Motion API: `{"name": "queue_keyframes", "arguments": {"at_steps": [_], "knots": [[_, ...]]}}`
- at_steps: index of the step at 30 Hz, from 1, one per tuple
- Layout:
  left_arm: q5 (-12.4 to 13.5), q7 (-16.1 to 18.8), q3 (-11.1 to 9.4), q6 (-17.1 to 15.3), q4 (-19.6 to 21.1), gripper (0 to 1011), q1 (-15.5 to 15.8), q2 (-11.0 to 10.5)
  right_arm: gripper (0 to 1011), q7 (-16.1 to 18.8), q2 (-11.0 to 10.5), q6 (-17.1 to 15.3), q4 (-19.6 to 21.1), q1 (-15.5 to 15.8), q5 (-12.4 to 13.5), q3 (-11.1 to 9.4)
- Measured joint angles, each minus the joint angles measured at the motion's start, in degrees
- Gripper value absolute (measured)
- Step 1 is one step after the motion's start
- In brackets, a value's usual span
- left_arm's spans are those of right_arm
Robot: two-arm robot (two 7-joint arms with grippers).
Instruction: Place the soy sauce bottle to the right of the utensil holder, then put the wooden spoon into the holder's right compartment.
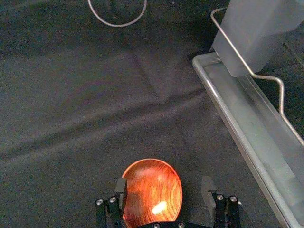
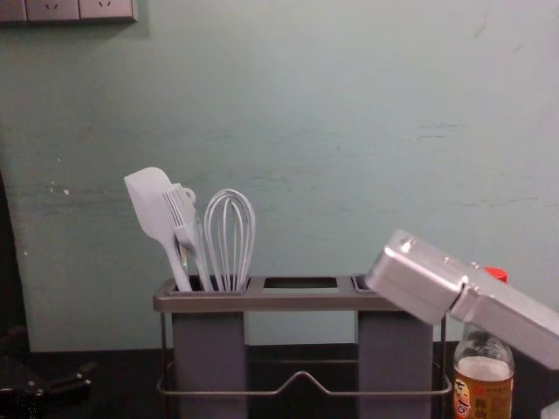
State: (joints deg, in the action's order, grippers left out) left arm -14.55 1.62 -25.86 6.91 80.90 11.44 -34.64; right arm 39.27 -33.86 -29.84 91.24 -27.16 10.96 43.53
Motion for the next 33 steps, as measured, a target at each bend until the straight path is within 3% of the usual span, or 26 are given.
{"name": "queue_keyframes", "arguments": {"at_steps": [13,33], "knots": [[0.0,0.0,0.0,0.0,0.0,1005,0.0,0.0,1002,-0.5,0.9,0.0,-0.3,0.6,-0.7,-0.2],[0.0,0.0,0.0,0.0,0.0,1005,0.0,0.0,1003,-1.3,-1.3,-0.9,5.0,3.4,-0.7,-2.5]]}}
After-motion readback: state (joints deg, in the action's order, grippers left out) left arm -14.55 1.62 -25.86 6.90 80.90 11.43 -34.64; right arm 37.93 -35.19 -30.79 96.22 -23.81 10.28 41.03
